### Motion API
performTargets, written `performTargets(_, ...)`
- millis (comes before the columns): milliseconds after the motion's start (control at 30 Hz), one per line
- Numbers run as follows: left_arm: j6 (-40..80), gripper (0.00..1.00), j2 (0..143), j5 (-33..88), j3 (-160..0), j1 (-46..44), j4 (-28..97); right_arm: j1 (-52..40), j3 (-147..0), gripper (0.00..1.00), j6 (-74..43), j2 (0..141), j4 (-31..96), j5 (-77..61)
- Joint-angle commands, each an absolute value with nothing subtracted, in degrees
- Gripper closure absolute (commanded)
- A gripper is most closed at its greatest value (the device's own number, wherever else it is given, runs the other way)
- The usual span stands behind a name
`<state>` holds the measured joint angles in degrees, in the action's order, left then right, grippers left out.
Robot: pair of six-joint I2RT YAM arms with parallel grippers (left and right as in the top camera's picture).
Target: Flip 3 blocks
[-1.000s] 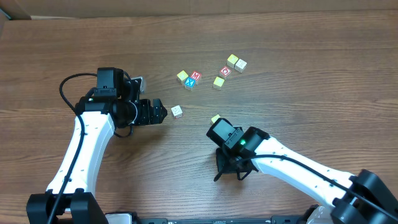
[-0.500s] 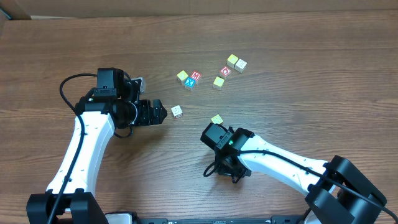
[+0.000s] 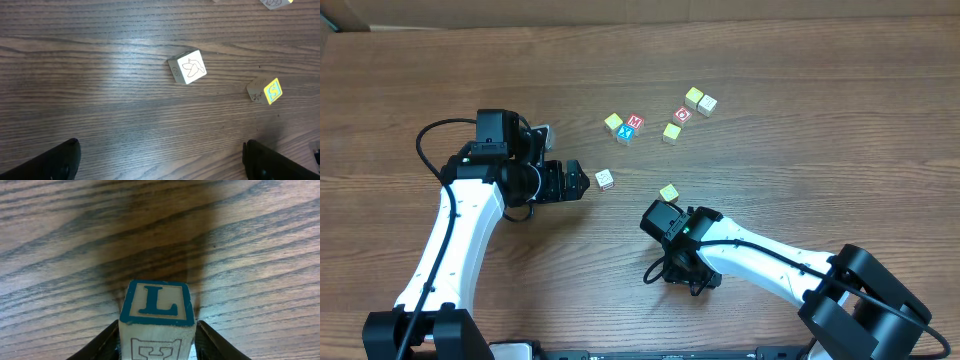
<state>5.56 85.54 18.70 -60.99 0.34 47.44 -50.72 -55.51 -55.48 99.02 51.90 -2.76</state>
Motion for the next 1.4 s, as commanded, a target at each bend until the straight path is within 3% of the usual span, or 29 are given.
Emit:
performTargets(0, 4.6, 0.02, 86.0, 19.5, -60.5, -0.1, 47.7, -51.1, -55.5, 0.53, -56.0, 99.0, 51.5, -2.6)
performTargets(400, 4.3, 0.02, 86.0, 19.5, -60.5, -0.1, 47.7, -51.0, -60.7, 0.43, -55.5, 94.1, 57.3, 5.0)
performTargets(500, 4.2, 0.02, 86.0, 19.5, -60.5, -0.1, 47.6, -51.0, -63.5, 0.38, -54.7, 92.1, 60.3, 6.7)
performTargets(567, 4.2, 0.02, 86.0, 19.5, -60.5, -0.1, 47.5, -51.0, -65.4, 0.26, -53.0, 90.9, 61.3, 6.6)
performTargets(833, 4.3, 0.1, 86.6, 19.5, -60.5, -1.8, 47.3, -51.0, -72.5, 0.25, -52.0, 86.5, 66.4, 7.1)
performTargets(1033, 6.9, 0.11, 89.5, 19.5, -60.5, -9.5, 45.6, -51.0, -80.1, 0.25, -47.5, 80.7, 72.4, 8.5)
performTargets(1167, 11.4, 0.1, 92.1, 19.5, -60.5, -16.4, 41.2, -51.0, -85.2, 0.2, -45.6, 74.6, 75.9, 9.4)
performTargets(1367, 4.8, 0.0, 98.4, 19.5, -60.5, -26.4, 32.3, -51.0, -87.5, 0.15, -40.0, 64.9, 77.7, 4.3)
